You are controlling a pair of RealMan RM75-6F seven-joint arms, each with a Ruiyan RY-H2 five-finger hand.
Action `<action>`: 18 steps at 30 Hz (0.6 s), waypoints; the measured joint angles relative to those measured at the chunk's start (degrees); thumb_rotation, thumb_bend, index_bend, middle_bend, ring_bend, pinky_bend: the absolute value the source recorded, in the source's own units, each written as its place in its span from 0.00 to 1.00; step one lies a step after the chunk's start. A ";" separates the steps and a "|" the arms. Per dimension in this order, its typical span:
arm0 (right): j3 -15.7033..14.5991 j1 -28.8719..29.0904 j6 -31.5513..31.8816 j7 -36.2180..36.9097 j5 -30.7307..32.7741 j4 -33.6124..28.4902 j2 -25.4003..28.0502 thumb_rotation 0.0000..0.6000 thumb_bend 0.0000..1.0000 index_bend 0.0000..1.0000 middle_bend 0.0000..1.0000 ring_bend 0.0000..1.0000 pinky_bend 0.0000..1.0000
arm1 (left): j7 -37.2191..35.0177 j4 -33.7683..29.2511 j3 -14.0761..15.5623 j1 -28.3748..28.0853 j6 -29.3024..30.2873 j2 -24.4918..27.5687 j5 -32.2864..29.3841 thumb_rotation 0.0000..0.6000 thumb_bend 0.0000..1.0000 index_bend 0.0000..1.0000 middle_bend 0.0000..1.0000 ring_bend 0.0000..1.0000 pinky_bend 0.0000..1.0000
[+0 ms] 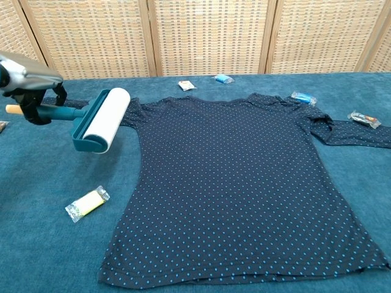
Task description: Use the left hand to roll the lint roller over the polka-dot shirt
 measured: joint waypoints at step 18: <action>0.24 1.13 -4.36 5.44 2.37 2.00 0.51 1.00 0.13 0.00 0.00 0.00 0.00 | 22.56 7.40 0.17 -21.38 4.30 -11.58 -30.24 1.00 0.84 0.89 0.93 0.81 0.72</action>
